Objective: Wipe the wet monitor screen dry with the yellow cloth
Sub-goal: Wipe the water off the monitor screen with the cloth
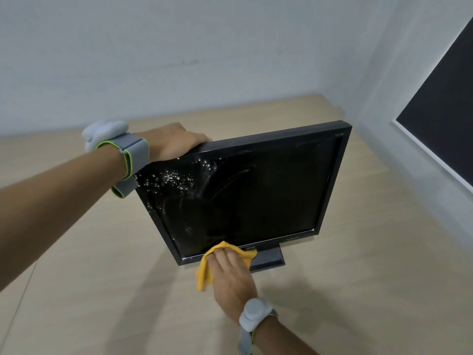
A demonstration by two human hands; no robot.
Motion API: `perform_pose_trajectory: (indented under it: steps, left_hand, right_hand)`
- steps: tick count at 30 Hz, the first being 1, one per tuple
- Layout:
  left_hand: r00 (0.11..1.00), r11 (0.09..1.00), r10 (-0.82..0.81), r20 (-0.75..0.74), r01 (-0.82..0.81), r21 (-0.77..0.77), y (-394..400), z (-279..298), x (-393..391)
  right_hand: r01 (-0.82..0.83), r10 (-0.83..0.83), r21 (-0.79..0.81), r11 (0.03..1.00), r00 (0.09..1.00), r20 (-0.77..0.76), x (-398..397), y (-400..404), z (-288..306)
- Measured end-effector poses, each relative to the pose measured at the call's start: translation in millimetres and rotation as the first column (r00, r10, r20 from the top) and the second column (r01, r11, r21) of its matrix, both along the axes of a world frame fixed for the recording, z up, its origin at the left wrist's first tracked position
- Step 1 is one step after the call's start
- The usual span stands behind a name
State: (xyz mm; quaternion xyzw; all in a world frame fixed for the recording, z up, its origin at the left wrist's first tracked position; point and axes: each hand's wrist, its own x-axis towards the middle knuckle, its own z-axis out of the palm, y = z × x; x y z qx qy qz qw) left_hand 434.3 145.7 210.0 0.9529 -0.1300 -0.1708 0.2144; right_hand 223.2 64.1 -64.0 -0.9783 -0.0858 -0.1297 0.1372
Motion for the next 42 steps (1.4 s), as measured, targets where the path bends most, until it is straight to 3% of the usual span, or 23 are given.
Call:
perform_pose_trajectory:
  steps: [5,14,17,22,31,36,39,42]
  left_hand:
    - [1.0,1.0,0.017,-0.024,-0.017,0.002,0.7,3.9,-0.9]
    - [0.997,0.997,-0.072,-0.04,0.073,0.029,-1.1,9.5,-5.5]
    - [0.999,0.999,-0.029,-0.029,0.03,0.016,-1.4,10.2,-7.0]
    - [1.0,1.0,-0.019,-0.014,0.019,0.006,-2.1,7.5,-6.3]
    - [0.999,1.0,-0.025,-0.025,0.025,0.005,-0.5,1.9,3.1]
    - [1.0,1.0,-0.01,-0.027,0.011,0.024,1.5,1.0,4.2]
    - [1.0,1.0,-0.002,-0.017,0.003,0.016,1.7,-0.7,4.9]
    - [1.0,1.0,-0.02,-0.015,0.02,0.011,2.7,-0.4,4.3]
  right_hand:
    - [-0.073,0.074,-0.053,0.996,0.997,0.026,0.9,-28.7,5.5]
    - [0.25,-0.248,-0.206,0.946,0.968,0.037,-20.8,-176.7,11.5]
    - [0.255,-0.264,-0.237,0.938,0.965,-0.006,-19.6,-159.5,4.1]
    - [0.144,-0.137,-0.053,0.988,0.984,0.11,-16.4,-82.0,-11.2]
    - [-0.149,0.145,-0.032,0.988,0.985,-0.096,12.0,47.3,-0.6]
    - [-0.199,0.188,-0.088,0.976,0.975,-0.114,15.7,27.1,7.8]
    - [-0.118,0.113,-0.065,0.991,0.991,-0.076,13.3,-2.2,3.5]
    - [0.014,-0.009,-0.079,0.997,0.998,0.065,2.3,-49.8,-11.0]
